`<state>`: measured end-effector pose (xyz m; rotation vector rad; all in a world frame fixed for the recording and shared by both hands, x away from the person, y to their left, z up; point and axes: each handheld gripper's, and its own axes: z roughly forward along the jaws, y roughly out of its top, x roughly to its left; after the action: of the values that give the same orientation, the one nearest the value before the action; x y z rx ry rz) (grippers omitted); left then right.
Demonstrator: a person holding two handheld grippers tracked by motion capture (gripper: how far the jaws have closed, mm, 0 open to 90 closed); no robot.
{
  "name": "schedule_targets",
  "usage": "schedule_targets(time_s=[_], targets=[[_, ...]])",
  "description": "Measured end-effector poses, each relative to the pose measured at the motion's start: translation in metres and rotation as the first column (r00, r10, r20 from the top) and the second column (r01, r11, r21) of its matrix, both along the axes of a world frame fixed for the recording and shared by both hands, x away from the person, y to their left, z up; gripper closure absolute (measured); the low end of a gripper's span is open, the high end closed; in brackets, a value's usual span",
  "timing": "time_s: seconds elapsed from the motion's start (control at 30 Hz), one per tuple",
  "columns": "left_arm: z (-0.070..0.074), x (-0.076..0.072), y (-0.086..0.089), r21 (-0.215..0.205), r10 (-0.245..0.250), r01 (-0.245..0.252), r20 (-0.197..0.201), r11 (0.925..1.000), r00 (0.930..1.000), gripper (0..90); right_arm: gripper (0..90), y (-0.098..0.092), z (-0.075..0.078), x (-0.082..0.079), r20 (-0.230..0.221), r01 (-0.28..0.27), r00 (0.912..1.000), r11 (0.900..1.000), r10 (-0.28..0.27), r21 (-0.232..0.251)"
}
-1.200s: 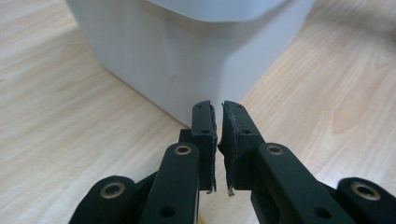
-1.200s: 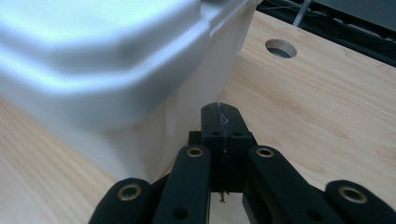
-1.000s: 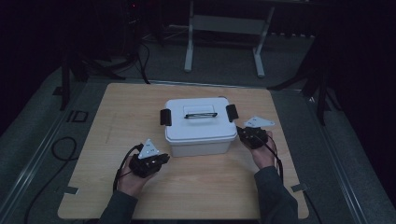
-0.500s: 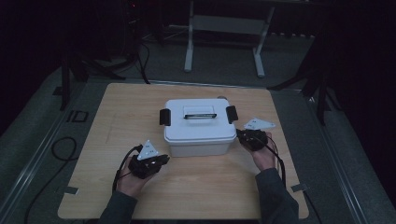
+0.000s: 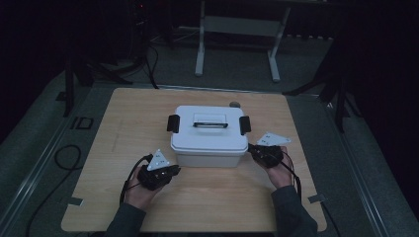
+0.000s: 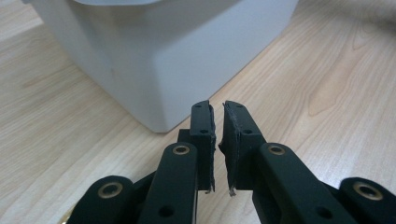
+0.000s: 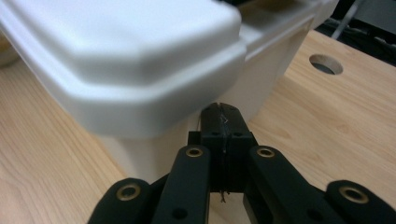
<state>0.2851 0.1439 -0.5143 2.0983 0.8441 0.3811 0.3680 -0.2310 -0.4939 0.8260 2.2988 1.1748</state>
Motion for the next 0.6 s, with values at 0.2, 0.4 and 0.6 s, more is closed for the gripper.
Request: schedule_targets(time_s=[0.2, 0.4, 0.6], targets=[[-0.004, -0.006, -0.006, 0.011, -0.027, 0.028, -0.014, 0.9996, 0.9995, 80.1, 79.6, -0.013, 0.017, -0.005, 0.014, 0.003, 0.9999, 0.999, -0.003, -0.036], [-0.011, -0.013, -0.016, 0.033, -0.073, 0.074, -0.041, 0.9967, 0.9965, 76.2, 68.8, -0.025, 0.049, -0.01, 0.007, -0.018, 0.9998, 0.995, 0.019, -0.096], [-0.015, -0.015, -0.02, 0.049, -0.091, 0.093, -0.053, 0.9945, 0.9945, 74.1, 63.6, -0.024, 0.072, -0.012, 0.025, -0.044, 0.9985, 0.982, 0.05, -0.184]])
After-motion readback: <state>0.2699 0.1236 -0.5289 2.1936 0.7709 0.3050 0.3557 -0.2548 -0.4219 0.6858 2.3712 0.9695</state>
